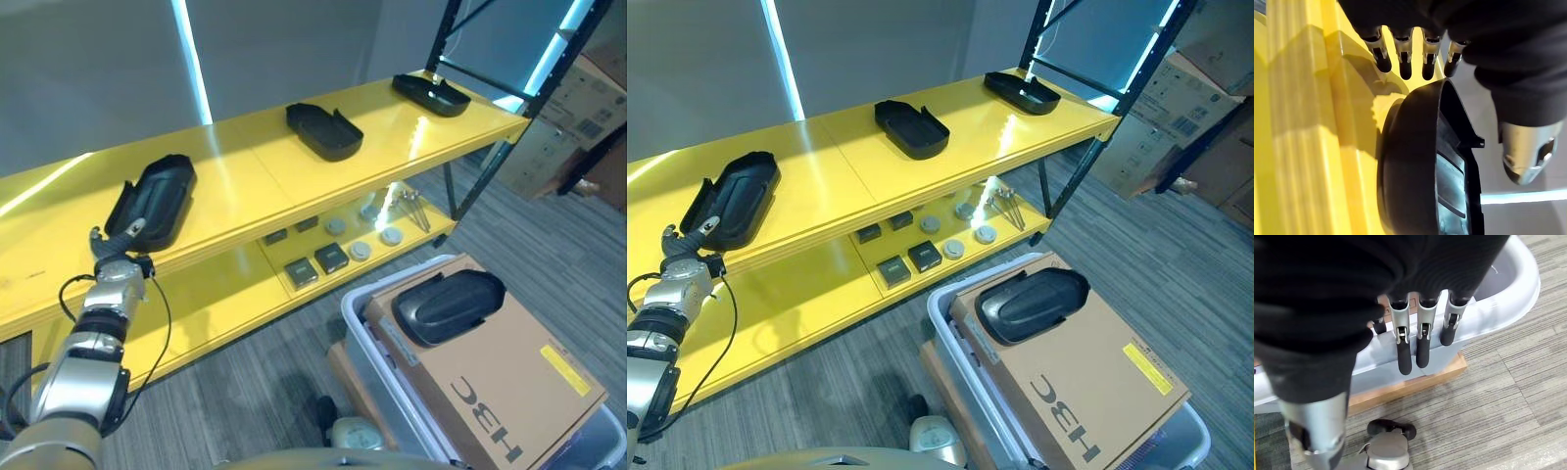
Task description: Move parts from the plastic box to the shelf.
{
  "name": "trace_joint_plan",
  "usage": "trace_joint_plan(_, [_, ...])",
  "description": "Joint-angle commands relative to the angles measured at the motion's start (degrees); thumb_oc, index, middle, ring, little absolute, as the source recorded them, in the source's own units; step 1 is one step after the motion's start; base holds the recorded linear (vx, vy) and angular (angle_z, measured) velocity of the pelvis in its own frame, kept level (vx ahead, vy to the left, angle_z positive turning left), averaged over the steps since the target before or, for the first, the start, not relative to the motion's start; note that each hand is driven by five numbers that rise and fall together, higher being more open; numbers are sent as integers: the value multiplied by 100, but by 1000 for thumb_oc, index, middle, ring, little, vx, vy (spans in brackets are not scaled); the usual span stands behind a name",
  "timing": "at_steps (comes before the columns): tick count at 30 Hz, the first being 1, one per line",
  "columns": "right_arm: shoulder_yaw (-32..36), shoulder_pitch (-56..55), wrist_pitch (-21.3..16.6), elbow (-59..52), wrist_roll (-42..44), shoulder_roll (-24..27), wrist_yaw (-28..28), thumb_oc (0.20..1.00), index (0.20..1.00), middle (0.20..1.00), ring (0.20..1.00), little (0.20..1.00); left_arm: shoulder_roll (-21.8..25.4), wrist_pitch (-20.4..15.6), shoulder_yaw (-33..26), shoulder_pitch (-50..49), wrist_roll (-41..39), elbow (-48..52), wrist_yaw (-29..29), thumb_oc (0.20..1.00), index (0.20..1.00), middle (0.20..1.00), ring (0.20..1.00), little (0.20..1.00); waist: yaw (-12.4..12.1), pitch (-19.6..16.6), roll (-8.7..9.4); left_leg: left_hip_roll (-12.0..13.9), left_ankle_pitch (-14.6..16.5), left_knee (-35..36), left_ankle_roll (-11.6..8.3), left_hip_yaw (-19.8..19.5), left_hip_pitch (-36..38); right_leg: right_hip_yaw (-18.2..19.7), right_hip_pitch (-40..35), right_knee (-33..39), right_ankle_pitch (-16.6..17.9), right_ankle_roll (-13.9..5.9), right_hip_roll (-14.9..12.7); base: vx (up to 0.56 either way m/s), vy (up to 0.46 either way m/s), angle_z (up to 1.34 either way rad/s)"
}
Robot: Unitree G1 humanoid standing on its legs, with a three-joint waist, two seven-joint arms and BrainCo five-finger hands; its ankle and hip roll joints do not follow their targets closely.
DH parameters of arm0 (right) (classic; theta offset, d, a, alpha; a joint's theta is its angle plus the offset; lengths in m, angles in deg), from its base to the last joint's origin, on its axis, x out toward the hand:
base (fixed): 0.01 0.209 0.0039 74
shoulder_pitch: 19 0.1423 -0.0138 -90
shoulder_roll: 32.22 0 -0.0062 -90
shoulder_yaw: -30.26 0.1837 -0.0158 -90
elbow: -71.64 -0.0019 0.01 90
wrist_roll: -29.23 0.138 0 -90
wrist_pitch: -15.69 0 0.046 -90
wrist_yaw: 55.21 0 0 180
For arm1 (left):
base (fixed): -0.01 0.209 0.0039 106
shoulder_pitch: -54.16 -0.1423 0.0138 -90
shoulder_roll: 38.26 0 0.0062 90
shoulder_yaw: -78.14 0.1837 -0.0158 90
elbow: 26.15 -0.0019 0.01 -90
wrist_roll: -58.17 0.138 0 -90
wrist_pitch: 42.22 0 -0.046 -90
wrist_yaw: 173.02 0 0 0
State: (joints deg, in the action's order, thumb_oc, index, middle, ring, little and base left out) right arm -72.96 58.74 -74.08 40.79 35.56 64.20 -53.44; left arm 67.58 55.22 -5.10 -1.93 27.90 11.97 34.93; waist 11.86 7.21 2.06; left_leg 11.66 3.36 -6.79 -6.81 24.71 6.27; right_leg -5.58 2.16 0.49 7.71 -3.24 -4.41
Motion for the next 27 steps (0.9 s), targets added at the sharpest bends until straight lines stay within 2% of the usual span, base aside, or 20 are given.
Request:
trace_joint_plan(1, [-85,-110,-3,-193,-141,-63,-33,1000,1000,1000,1000,1000,-285,-62,4,41,-30,234,-294,1000,1000,1000,1000,1000,122,250,-34,243,293,-534,212,-286,-392,192,-195,-483,-906,-667,-513,-23,5,4])
trace_joint_plan(17, [-122,-82,127,-323,-281,-191,68,1000,1000,1000,1000,1000,-1049,-153,347,-453,-176,943,-368,1000,1000,1000,1000,1000,2,110,-35,147,240,-285,257,-297,-251,82,-307,-342,-841,-692,-531,-18,3,4])
trace_joint_plan(27, [-186,-35,114,-289,-381,-257,119,1000,1000,1000,1000,1000,-1290,-151,714,-543,-206,1343,-560,1000,1000,1000,1000,1000,-25,51,-42,120,249,-224,278,-262,-224,56,-325,-261,-794,-697,-529,-4,0,1])
